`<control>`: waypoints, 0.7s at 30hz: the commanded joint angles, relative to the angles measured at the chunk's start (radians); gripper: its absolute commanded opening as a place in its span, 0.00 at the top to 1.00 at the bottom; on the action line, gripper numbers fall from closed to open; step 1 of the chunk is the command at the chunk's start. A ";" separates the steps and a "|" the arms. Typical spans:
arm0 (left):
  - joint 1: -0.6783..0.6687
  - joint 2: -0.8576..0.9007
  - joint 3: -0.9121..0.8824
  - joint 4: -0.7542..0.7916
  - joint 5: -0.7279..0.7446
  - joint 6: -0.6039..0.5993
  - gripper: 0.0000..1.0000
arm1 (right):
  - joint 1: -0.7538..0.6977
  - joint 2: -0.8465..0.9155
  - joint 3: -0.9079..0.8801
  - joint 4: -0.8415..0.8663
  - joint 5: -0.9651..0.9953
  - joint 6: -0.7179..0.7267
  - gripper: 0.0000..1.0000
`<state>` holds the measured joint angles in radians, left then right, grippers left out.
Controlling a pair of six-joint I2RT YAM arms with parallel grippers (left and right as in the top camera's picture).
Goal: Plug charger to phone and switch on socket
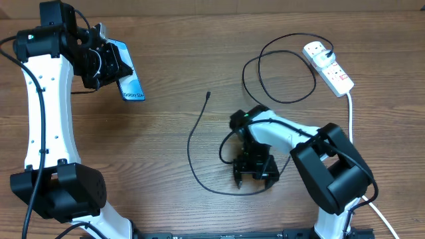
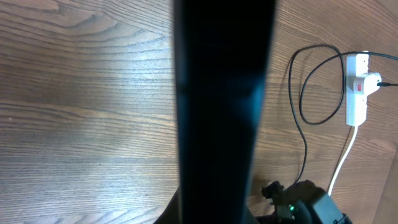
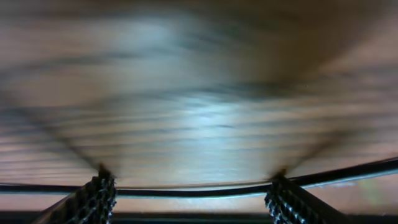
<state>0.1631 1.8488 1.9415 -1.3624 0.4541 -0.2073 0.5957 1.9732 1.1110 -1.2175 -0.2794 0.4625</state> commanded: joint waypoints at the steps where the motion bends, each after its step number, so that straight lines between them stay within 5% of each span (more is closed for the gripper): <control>1: 0.000 -0.003 0.010 0.002 0.006 0.006 0.96 | -0.092 0.041 -0.098 0.040 0.098 -0.018 0.23; 10: 0.000 -0.003 0.010 0.002 0.007 0.024 0.96 | -0.306 -0.027 -0.051 -0.046 0.174 0.001 0.27; 21: 0.000 -0.003 0.010 0.005 0.018 0.024 0.96 | -0.283 -0.140 0.410 -0.234 0.156 0.073 0.20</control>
<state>0.1631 1.8488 1.9415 -1.3621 0.4515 -0.2031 0.2810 1.8748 1.3941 -1.4517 -0.1268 0.4995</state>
